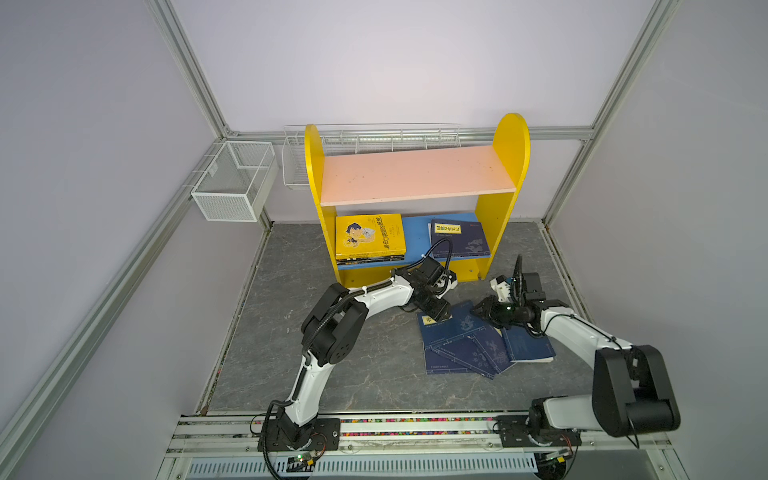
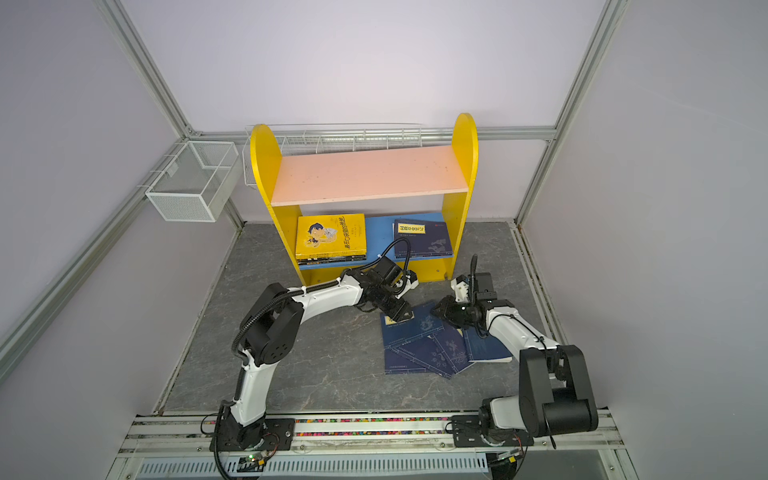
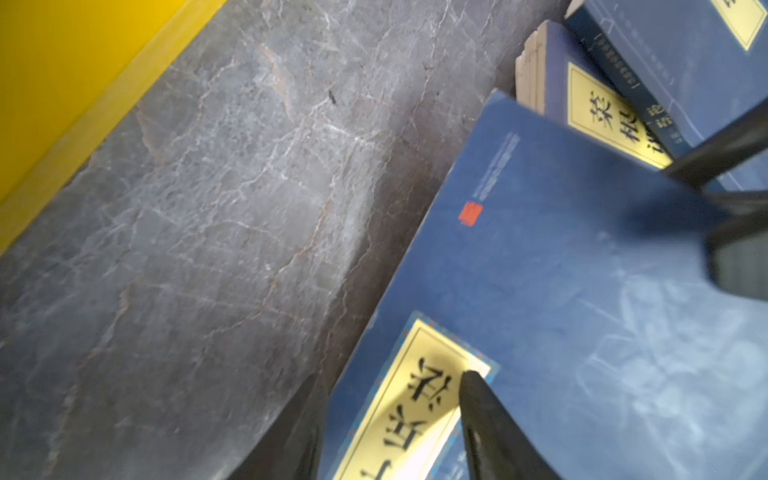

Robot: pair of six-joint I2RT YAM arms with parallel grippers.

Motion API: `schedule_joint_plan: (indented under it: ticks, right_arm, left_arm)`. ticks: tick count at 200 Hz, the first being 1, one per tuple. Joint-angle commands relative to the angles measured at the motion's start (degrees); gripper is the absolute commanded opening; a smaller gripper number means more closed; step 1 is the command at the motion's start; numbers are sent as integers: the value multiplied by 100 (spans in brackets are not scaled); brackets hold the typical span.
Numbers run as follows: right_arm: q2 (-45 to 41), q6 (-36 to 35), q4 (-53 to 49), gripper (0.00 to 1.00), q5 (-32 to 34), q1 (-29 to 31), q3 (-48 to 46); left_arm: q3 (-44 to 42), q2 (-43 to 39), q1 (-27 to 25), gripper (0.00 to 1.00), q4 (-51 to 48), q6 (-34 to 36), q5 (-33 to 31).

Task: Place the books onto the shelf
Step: 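Pinch the top dark blue book edge with the right gripper while left presses it, then lift the dark blue book upright with the right gripper while left steadies it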

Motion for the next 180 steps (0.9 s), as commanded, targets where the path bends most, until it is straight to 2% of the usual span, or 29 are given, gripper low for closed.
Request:
schedule_joint_plan:
  ticks: [1,32,73,93,103,132,165,180]
  right_arm:
    - [160,-12,18,30,-229,85,175]
    - [313,74,249,23,-448,110,198]
    - [534,271,696,23,-776,155,246]
    - [615,318,793,7,-874,165,330]
    - [577,359,905,6,-931,165,326]
    - [277,401,899,6,-823,154,373]
    - [-15,489,1031,6,-1033,-7,418]
    - [-140,562,1206,6,-1268,-81,414]
  left_arm:
    - [-142,116,-58,52,7,6,171]
    - [-166,113,-47,49,65,-12,180]
    - [-186,123,-43,49,122,-21,232]
    - [-195,113,-35,48,131,-18,235]
    - [-228,73,-15,48,167,-38,219]
    - [-810,-447,418,48,884,-680,347]
    - [-1866,-1523,1359,72,1762,-1600,1122]
    - [-2264,-1881,1711,77,1875,-1834,1582]
